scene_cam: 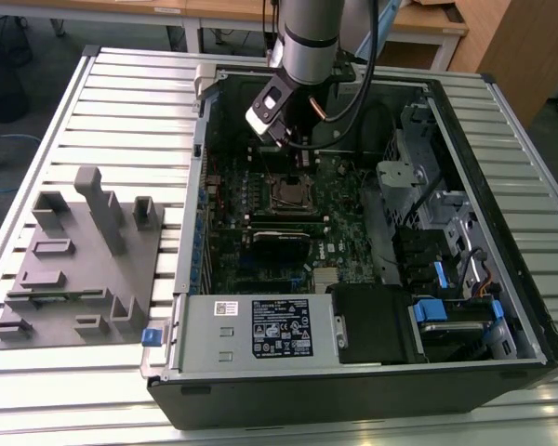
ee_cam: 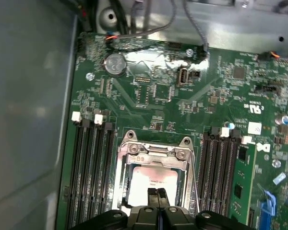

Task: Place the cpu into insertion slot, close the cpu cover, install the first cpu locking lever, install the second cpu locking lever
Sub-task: 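Close the cpu cover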

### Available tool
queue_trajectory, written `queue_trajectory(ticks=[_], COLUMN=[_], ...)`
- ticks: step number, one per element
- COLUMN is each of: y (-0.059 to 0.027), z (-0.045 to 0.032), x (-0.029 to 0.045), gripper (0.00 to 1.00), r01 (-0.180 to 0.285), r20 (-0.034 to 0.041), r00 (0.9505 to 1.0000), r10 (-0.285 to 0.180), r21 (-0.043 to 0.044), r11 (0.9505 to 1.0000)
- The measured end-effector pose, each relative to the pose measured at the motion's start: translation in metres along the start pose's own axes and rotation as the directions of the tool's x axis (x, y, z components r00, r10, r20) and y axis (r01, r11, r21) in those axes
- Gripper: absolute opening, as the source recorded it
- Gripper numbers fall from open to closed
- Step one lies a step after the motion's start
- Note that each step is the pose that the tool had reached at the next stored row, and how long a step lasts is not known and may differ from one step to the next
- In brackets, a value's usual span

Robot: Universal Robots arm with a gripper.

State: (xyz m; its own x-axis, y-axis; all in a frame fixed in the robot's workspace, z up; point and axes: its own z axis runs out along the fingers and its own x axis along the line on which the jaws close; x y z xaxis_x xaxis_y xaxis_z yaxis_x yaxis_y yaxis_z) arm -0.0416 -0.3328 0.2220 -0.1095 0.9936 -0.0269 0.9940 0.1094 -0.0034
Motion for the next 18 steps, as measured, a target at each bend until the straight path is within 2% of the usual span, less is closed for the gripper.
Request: queue_trajectory(ticks=[2, 12, 18], y=[0.0000, 0.0000, 0.0000], z=[0.0000, 0.0000, 0.0001], x=[0.0000, 0.0000, 0.0000], gripper=[0.10, 0.10, 0.10], r01=[0.012, 0.015, 0.047], r20=[0.0000, 0.0000, 0.0001], r00=[0.9999, 0.9999, 0.9989], r10=[-0.012, -0.015, -0.047], r21=[-0.0004, -0.0004, -0.0013], r11=[0.9999, 0.9999, 0.9989])
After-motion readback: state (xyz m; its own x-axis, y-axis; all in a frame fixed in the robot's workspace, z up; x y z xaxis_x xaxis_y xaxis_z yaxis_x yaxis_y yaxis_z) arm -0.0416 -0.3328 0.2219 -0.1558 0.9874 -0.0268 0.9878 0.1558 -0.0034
